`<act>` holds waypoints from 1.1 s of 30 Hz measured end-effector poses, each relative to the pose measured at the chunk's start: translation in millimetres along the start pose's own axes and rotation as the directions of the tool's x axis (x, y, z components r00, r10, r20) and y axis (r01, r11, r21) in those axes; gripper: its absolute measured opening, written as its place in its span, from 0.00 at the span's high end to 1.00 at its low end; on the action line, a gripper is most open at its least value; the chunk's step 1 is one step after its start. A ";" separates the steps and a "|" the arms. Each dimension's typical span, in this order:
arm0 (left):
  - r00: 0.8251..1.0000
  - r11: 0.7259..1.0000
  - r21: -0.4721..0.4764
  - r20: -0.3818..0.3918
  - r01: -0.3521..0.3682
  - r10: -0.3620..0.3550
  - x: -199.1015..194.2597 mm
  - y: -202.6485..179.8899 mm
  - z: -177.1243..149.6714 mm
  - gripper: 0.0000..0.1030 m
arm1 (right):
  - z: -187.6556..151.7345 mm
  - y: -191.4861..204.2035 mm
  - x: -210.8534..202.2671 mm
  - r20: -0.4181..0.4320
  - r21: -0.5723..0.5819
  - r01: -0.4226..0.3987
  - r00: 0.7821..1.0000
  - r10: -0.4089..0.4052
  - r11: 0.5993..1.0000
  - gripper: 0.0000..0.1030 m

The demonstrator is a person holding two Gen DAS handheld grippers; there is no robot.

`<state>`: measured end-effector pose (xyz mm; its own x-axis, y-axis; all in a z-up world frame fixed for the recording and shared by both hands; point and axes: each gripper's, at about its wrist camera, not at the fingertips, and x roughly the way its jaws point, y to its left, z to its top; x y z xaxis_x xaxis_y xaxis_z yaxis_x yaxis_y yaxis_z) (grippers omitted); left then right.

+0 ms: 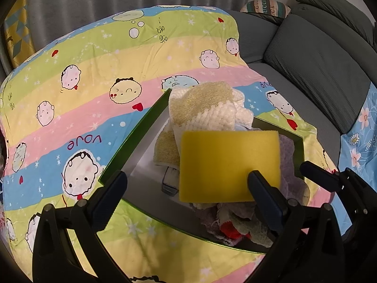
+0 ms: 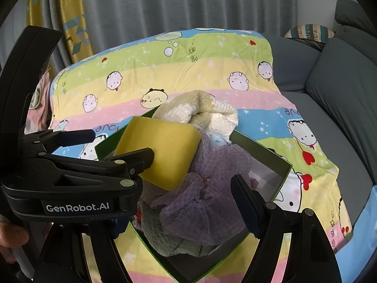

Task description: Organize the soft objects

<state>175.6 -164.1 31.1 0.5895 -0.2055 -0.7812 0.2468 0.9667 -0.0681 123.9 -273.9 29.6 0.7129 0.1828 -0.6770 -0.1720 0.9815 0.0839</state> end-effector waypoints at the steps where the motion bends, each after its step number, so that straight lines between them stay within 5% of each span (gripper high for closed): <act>1: 1.000 1.000 0.000 0.000 -0.002 0.002 -0.8 0.1 -0.3 0.01 | 0.0 -0.2 0.8 -0.001 -0.001 -0.002 1.000 0.002 1.000 0.23; 15: 1.000 1.000 0.008 -0.003 -0.013 0.013 -20.6 1.0 -5.3 0.01 | -7.1 2.1 -21.4 -0.008 -0.010 0.049 0.999 -0.049 0.999 0.07; 33: 0.999 0.999 0.029 0.012 -0.040 0.040 -48.2 -4.9 -11.6 0.01 | -9.6 2.8 -44.5 -0.002 0.004 0.085 0.996 -0.085 0.996 0.00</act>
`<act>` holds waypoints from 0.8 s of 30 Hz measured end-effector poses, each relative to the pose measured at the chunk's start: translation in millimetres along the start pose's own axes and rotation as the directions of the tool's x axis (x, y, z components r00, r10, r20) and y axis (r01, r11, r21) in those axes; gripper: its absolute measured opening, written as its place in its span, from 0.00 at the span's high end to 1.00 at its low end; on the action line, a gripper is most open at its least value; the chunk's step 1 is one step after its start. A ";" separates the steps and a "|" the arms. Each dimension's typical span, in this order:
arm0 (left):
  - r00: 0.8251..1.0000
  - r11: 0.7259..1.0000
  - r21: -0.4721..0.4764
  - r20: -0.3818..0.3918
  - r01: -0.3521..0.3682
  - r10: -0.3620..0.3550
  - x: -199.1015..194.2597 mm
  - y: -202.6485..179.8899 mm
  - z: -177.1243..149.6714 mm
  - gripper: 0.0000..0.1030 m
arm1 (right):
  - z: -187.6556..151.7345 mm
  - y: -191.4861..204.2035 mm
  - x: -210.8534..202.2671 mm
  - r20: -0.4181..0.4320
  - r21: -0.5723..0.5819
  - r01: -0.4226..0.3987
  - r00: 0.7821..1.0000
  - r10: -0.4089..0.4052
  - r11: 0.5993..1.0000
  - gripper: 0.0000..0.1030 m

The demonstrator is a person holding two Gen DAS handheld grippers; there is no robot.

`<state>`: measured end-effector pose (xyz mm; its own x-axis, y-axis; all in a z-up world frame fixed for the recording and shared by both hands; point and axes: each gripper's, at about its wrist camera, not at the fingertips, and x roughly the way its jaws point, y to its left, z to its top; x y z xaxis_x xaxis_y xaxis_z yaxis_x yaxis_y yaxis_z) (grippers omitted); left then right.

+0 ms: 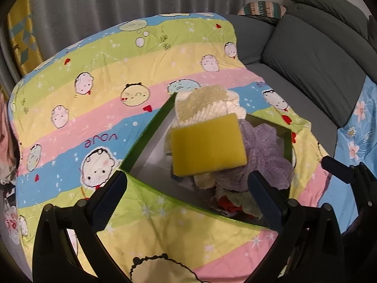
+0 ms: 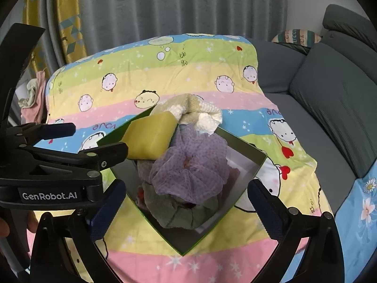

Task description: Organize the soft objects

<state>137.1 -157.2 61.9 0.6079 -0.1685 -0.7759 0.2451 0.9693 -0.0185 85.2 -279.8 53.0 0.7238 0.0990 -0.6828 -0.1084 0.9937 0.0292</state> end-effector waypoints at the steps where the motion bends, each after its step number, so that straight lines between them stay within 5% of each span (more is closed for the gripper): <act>1: 1.000 1.000 0.001 -0.002 -0.009 0.009 -0.7 0.4 -0.2 0.01 | 0.1 0.4 -0.7 -0.002 0.001 0.003 1.000 -0.003 1.000 0.00; 24: 0.998 0.995 -0.083 -0.025 -0.059 0.057 -20.7 16.1 -3.4 0.01 | 7.2 10.3 -21.7 0.019 0.018 0.032 0.999 -0.033 0.999 0.00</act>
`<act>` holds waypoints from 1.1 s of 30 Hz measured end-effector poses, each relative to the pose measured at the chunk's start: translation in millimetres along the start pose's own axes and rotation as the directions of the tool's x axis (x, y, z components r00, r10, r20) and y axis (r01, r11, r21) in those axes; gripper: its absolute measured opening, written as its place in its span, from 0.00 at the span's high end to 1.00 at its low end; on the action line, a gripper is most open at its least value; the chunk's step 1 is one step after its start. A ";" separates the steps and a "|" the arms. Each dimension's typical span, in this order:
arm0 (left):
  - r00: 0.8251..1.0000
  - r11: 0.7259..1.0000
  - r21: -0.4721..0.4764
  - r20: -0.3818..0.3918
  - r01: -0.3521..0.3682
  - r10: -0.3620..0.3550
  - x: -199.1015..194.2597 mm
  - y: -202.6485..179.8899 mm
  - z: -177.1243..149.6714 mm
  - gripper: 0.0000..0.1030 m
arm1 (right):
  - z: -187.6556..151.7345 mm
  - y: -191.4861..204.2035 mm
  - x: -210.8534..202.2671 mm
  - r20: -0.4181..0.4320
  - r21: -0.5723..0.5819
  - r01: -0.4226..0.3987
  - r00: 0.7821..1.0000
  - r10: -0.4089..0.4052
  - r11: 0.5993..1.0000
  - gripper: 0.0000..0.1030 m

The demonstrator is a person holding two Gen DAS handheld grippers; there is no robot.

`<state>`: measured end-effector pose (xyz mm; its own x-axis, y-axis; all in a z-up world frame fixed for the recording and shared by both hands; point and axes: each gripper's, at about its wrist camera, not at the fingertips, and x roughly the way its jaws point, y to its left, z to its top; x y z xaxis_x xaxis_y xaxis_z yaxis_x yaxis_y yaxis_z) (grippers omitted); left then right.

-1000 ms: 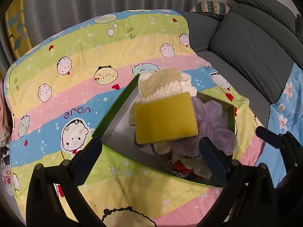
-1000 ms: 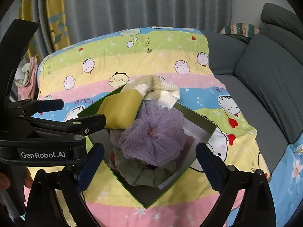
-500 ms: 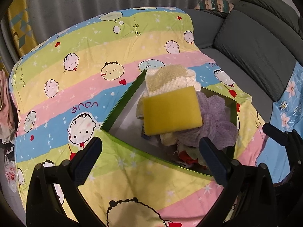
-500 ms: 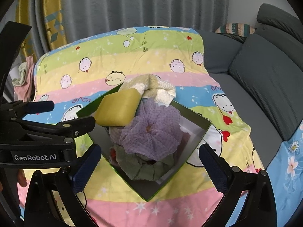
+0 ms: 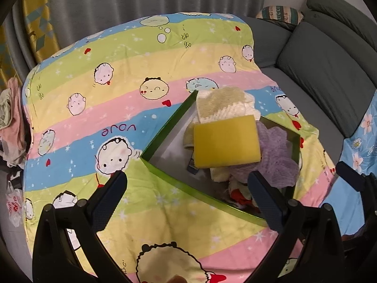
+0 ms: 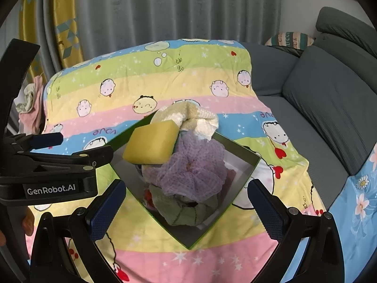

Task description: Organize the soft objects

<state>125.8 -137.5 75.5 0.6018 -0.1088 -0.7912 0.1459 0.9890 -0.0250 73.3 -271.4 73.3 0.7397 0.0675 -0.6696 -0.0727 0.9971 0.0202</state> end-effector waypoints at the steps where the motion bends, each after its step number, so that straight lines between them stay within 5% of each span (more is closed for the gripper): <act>1: 1.000 1.000 -0.005 -0.003 0.010 -0.010 -0.1 1.5 0.9 0.01 | 0.2 0.9 -0.4 0.001 0.000 0.000 1.000 0.000 1.000 0.00; 33: 0.997 0.999 0.007 -0.064 0.053 -0.053 24.3 -6.3 8.4 0.01 | 0.0 -7.7 19.4 -0.015 0.031 0.035 0.999 -0.035 0.999 0.00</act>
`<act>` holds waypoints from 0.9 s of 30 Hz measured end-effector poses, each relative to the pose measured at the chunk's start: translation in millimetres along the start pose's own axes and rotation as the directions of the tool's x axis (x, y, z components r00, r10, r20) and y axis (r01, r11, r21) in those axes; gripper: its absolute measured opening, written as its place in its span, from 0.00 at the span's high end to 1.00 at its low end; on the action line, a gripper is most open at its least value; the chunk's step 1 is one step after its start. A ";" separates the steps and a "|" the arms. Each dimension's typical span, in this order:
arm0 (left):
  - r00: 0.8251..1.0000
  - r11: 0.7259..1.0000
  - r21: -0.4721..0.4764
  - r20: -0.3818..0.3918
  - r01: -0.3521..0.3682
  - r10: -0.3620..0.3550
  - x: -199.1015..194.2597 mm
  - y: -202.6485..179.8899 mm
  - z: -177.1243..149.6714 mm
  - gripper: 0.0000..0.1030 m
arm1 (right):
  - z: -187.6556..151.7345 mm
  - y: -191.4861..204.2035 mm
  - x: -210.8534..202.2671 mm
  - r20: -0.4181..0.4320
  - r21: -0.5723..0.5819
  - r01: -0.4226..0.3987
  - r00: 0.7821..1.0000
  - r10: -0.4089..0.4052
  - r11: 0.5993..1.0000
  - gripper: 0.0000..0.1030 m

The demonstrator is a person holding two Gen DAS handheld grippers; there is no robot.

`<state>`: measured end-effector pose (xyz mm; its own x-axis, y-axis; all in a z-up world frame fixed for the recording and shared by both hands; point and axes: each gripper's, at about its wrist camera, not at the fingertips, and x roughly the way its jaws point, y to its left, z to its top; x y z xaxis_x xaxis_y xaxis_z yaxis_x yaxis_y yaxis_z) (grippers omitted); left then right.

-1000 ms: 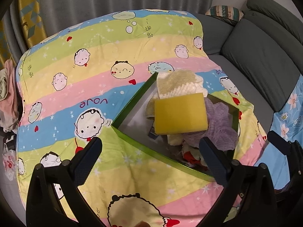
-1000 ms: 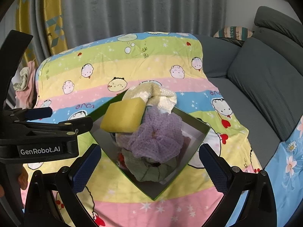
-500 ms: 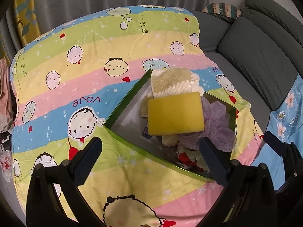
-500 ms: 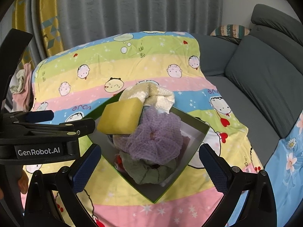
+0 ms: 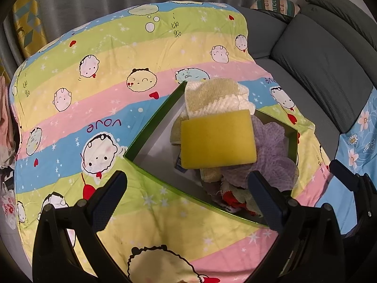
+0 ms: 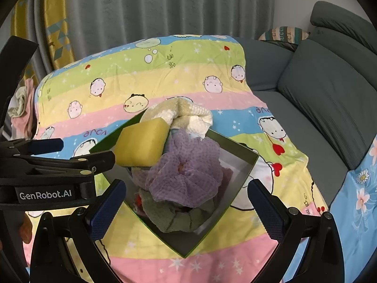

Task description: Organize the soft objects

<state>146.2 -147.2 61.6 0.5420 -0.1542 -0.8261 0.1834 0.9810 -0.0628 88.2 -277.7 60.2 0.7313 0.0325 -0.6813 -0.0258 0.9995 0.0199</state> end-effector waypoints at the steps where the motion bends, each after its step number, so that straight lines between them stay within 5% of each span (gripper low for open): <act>1: 1.000 1.000 0.002 -0.001 -0.002 0.002 0.8 -0.4 0.0 0.01 | 0.1 0.5 -0.5 -0.001 0.000 0.000 1.000 0.000 1.000 0.00; 27: 1.000 1.000 0.010 -0.016 -0.016 0.016 8.6 -4.7 -0.4 0.01 | -3.4 -6.5 8.0 -0.010 0.006 0.002 1.000 -0.002 1.000 0.00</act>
<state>149.6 -153.0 54.6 0.5318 -0.1367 -0.8358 0.1834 0.9821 -0.0439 91.9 -284.0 52.1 0.7248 0.0309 -0.6883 -0.0204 0.9995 0.0234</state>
